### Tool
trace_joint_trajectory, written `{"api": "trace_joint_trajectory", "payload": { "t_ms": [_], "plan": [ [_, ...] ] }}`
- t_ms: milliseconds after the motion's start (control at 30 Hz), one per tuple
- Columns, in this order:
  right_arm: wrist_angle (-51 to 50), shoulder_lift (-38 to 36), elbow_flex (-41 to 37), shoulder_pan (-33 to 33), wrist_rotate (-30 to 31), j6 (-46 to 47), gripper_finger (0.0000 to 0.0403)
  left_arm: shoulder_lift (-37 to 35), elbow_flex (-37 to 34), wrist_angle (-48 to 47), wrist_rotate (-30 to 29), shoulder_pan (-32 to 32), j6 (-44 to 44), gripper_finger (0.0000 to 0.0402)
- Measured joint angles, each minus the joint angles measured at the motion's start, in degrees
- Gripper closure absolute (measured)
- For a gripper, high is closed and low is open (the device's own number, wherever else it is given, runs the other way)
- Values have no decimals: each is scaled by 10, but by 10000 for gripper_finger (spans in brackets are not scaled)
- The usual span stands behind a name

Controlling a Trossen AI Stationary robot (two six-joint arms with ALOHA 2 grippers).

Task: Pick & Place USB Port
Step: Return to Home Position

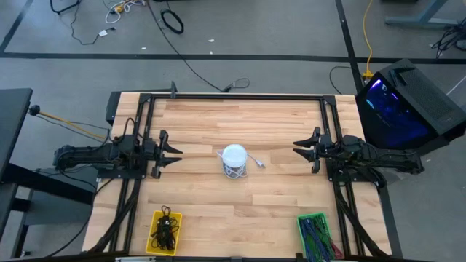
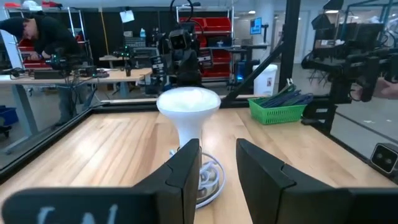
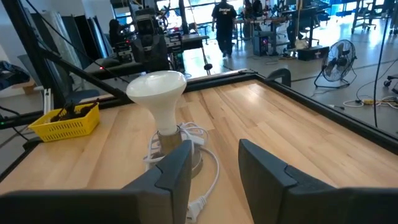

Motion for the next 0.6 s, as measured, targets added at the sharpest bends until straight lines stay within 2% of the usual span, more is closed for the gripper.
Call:
{"api": "trace_joint_trajectory", "payload": {
  "t_ms": [600],
  "plan": [
    [0, 0, 0, 0, 0, 1, 269, -6, 0, 0, 2, 14, 0, 291]
  ]
}}
